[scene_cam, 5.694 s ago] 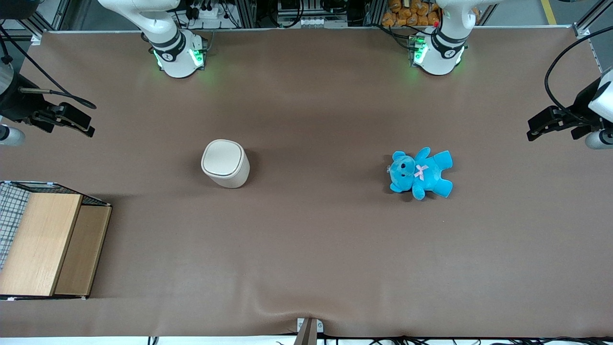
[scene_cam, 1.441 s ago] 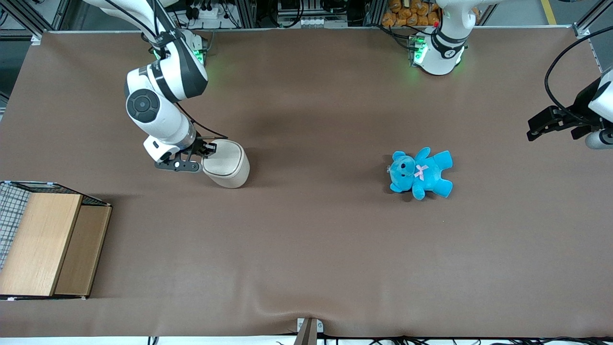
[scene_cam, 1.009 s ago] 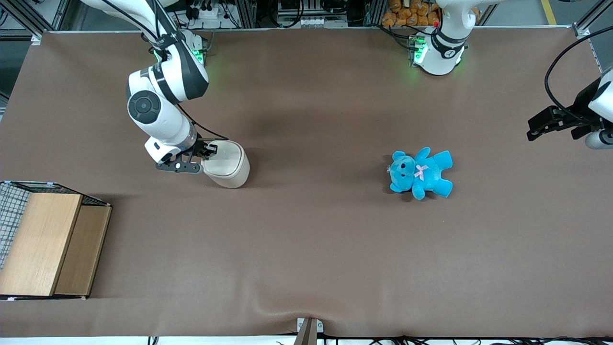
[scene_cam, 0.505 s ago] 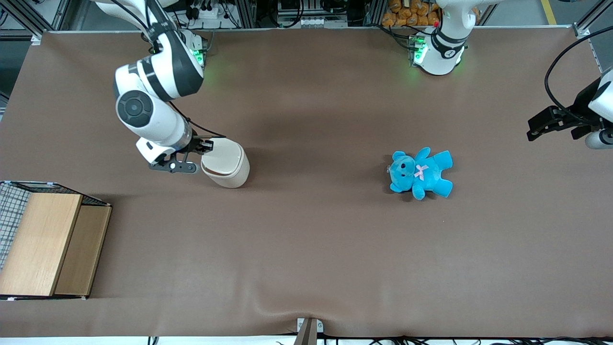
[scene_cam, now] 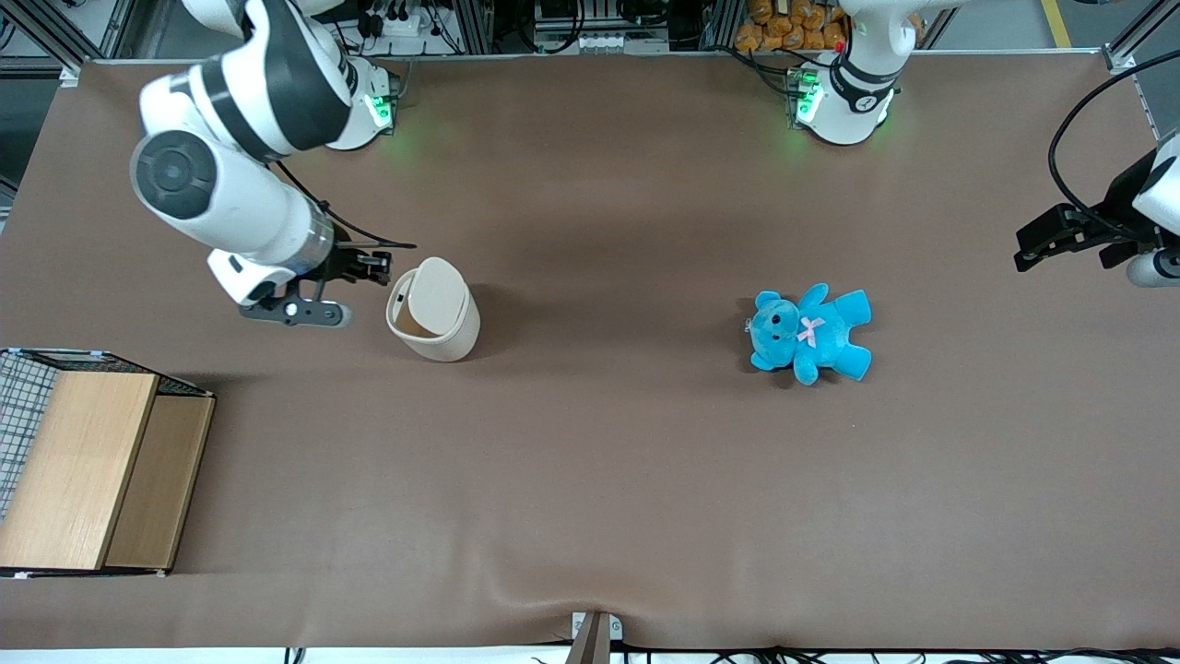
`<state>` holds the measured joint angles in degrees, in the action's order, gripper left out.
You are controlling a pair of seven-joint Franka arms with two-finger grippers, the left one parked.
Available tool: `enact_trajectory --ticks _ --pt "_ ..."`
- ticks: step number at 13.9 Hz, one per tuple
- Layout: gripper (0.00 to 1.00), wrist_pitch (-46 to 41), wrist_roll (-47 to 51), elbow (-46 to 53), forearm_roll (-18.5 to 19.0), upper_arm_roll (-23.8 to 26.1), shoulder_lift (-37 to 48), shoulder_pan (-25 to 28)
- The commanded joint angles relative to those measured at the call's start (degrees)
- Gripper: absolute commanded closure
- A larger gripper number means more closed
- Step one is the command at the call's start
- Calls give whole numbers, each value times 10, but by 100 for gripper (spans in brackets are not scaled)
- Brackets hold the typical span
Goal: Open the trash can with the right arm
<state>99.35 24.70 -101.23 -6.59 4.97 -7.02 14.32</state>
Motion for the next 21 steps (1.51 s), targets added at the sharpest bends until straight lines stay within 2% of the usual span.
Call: enact_trajectory --ticks 1,3,5,9,12,19,21 --pt "0 -29 2 38 -13 1 -5 -15" --pt "0 -45 -5 69 -7 -1 -5 -32" --pt "0 -70 -9 101 -11 5 -5 -81" --pt "0 -106 -25 136 -9 6 2 -129" --pt "0 -131 -116 182 9 2 6 -156" --pt "0 -197 -134 170 11 -2 63 -165" --pt "0 -196 -136 176 28 -2 61 -165"
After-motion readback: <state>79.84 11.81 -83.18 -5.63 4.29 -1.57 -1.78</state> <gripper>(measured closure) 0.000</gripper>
